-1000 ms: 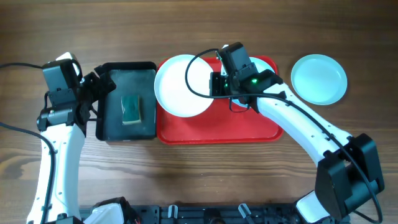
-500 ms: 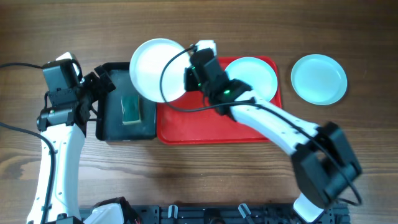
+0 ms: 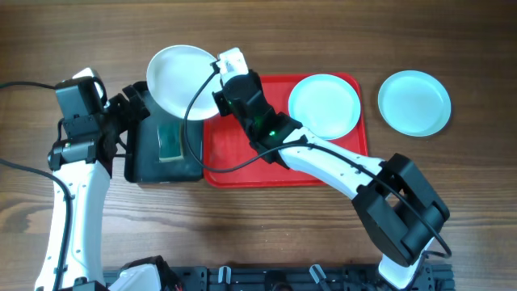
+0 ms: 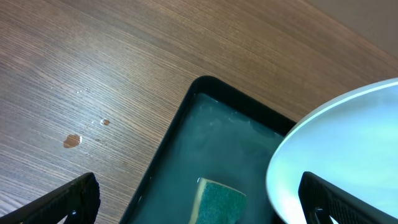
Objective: Clean dirty plates on tray and stack at the side
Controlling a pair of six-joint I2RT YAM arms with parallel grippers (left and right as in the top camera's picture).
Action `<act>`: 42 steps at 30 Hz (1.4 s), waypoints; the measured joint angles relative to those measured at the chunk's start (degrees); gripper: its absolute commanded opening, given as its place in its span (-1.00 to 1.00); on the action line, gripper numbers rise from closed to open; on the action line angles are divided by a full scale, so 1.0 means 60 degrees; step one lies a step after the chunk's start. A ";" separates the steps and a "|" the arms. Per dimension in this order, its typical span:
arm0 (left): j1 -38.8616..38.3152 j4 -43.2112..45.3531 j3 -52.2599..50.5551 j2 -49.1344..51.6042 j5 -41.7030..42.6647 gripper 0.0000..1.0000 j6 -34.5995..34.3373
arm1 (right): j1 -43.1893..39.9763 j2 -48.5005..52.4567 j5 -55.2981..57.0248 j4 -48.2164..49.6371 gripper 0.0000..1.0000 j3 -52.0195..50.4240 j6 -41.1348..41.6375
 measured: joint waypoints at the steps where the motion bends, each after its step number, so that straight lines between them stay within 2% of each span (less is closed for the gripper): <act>1: 0.0000 0.0000 0.0000 0.0000 0.0004 1.00 0.0000 | 0.0000 0.0004 0.0073 0.0248 -0.91 0.0000 -0.0401; 13: 0.0000 0.0004 0.0000 0.0000 0.0000 1.00 0.0000 | 0.0459 0.0007 0.0423 0.2568 -0.92 0.0000 -0.3894; 19: 0.0000 0.0004 0.0000 0.0000 0.0000 1.00 0.0000 | 0.0641 0.0007 0.0772 0.3657 -0.91 0.0000 -0.6364; 23: 0.0000 0.0000 0.0000 0.0000 0.0000 1.00 0.0000 | 0.0780 0.0007 0.0849 0.4062 -0.91 0.0000 -0.7519; 31: 0.0000 0.0000 0.0000 0.0000 0.0000 1.00 0.0000 | 0.0838 0.0007 0.0852 0.4371 -0.91 0.0000 -0.8127; 42: 0.0000 0.0000 0.0000 0.0000 0.0000 1.00 0.0000 | 0.0838 0.0007 0.0849 0.4328 -0.92 0.0000 -0.8120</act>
